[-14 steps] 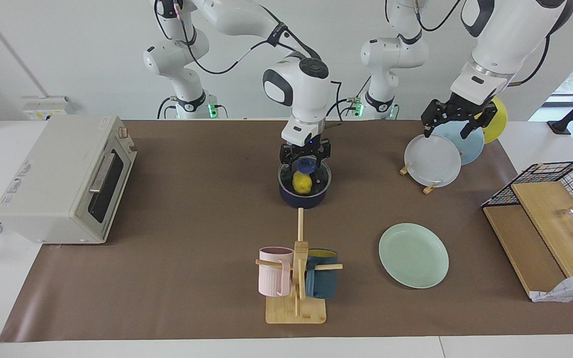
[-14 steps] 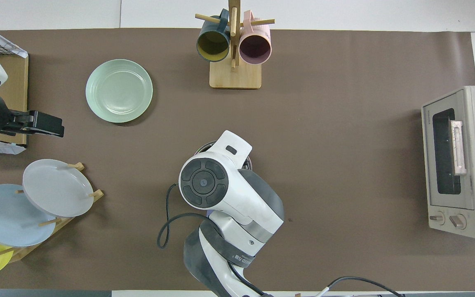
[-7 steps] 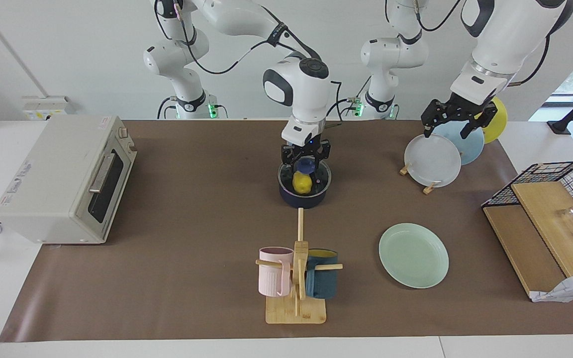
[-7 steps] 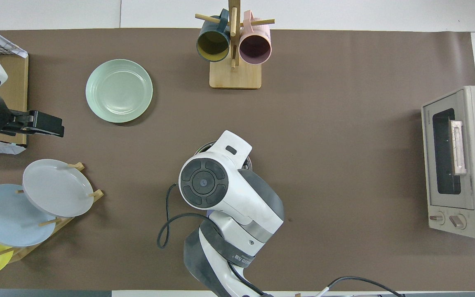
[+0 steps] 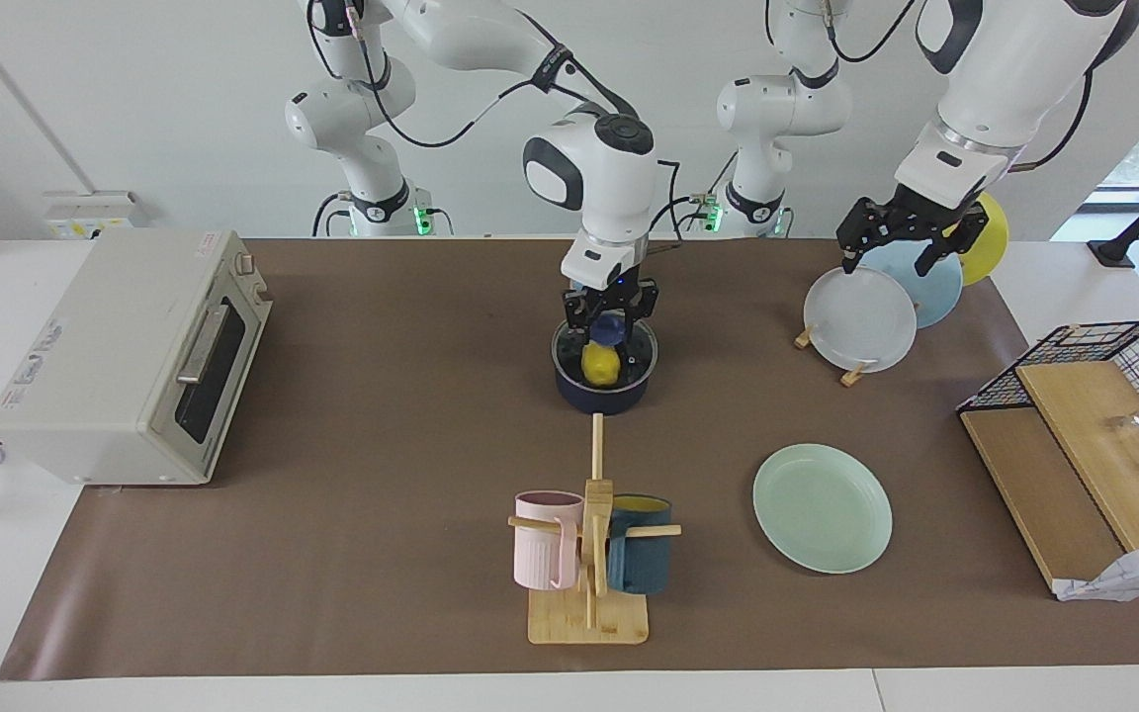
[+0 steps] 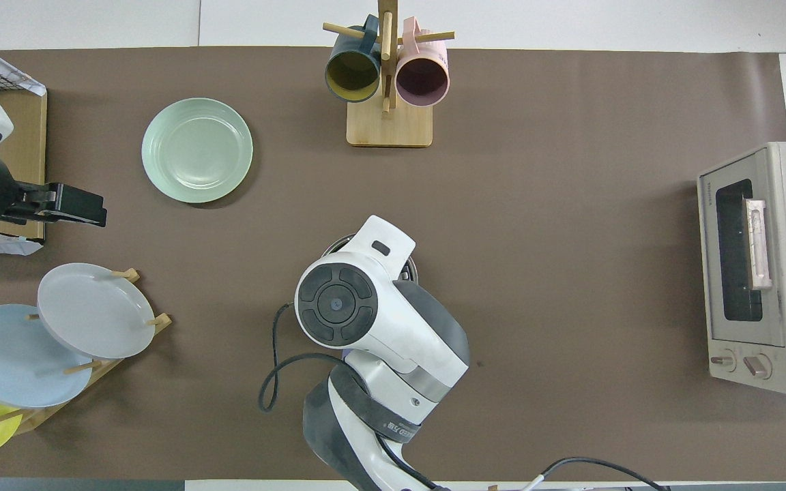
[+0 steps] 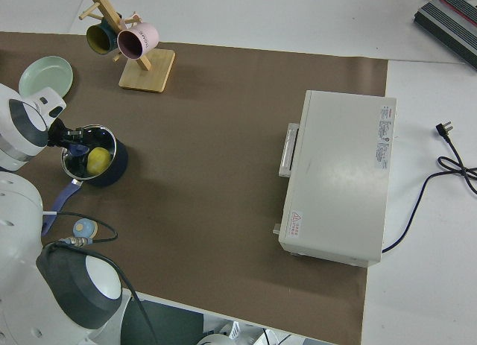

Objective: Transfer potato from pot to plate
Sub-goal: 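Lower the right gripper and grasp the blue lid knob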

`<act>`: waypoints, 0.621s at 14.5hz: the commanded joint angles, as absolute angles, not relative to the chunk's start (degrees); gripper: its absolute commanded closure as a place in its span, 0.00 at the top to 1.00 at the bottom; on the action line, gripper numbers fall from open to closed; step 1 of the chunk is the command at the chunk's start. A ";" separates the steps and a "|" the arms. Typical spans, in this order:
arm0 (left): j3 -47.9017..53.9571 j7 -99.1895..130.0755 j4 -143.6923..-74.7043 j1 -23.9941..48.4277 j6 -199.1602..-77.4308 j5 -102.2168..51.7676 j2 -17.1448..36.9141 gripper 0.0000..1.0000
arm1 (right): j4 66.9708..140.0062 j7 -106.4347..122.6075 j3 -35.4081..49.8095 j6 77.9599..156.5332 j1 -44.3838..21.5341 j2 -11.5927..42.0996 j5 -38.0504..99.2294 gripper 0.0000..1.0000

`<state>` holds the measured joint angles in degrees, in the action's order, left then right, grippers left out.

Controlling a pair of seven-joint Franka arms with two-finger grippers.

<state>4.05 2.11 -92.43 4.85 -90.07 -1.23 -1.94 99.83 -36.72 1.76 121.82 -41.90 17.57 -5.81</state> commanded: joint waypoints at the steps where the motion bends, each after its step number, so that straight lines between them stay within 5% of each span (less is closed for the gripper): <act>1: 3.78 2.81 -94.04 5.45 -91.14 -0.88 -3.25 1.00 | 98.62 -35.86 1.76 120.95 -41.92 16.88 -6.68 0.66; 9: 3.78 3.42 -95.62 7.21 -92.28 -0.88 -3.95 1.00 | 92.20 -32.10 1.32 112.86 -40.35 16.35 -6.86 0.63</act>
